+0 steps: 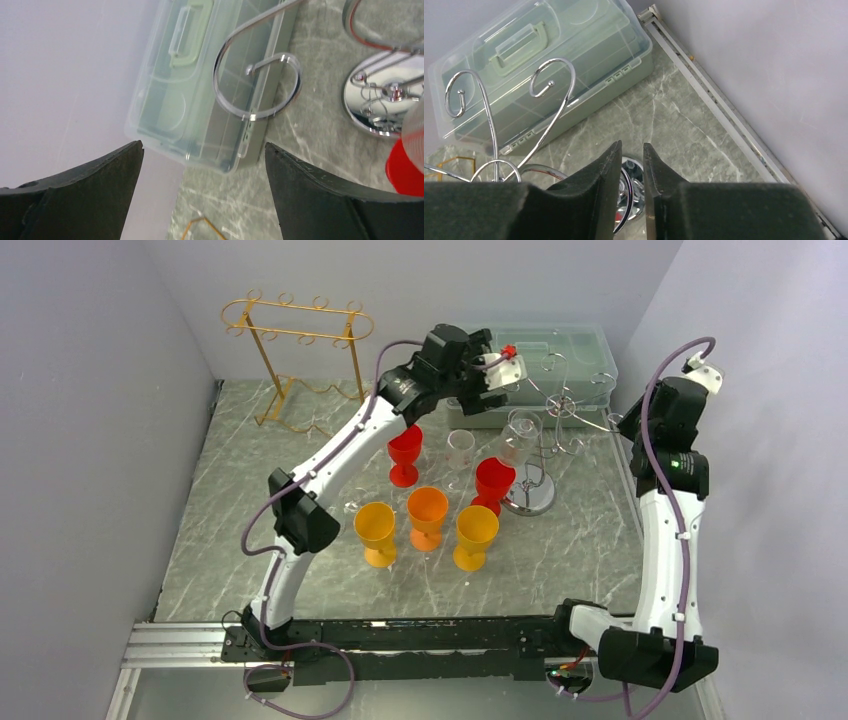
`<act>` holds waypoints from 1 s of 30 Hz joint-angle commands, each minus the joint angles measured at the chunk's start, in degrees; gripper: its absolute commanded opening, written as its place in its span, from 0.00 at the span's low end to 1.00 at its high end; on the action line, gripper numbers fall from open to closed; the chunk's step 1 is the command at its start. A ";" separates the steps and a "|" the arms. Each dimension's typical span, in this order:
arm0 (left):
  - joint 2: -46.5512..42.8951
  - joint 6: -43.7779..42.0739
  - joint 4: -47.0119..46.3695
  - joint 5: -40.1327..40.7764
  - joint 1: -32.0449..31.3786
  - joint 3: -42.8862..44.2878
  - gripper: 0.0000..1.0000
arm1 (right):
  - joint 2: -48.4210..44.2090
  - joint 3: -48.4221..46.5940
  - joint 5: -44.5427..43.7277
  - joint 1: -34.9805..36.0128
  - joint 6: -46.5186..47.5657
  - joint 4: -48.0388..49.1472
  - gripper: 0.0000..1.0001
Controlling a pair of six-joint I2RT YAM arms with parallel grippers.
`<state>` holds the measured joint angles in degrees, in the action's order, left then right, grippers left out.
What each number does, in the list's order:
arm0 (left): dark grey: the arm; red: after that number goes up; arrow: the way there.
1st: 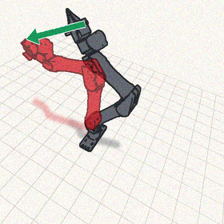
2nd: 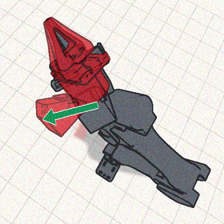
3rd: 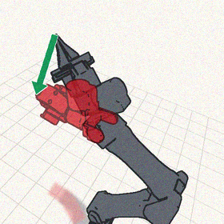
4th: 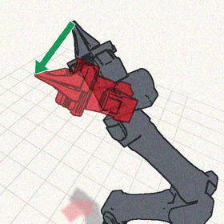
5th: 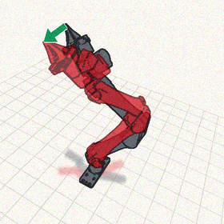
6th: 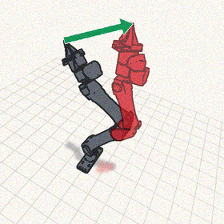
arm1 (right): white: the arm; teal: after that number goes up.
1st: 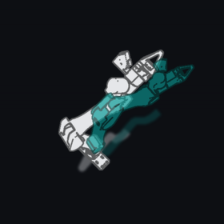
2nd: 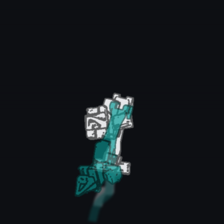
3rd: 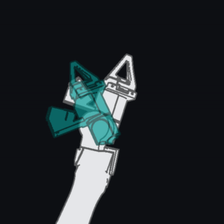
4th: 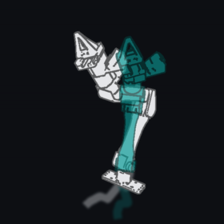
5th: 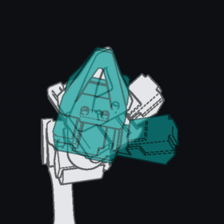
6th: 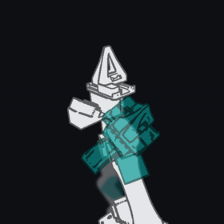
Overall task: Place the wine glass upside down on the wine glass rack
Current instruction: Adjust the wine rack at the center of the board.
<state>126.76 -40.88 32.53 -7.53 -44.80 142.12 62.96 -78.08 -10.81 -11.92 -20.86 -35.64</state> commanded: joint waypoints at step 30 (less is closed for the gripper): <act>-17.35 -3.32 2.64 2.45 -24.36 -4.18 0.99 | 18.46 -23.95 12.03 0.05 2.73 -1.46 0.59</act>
<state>106.74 -41.63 42.63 -5.30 -68.73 135.76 82.13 -101.32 -1.08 -11.92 -19.03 -42.09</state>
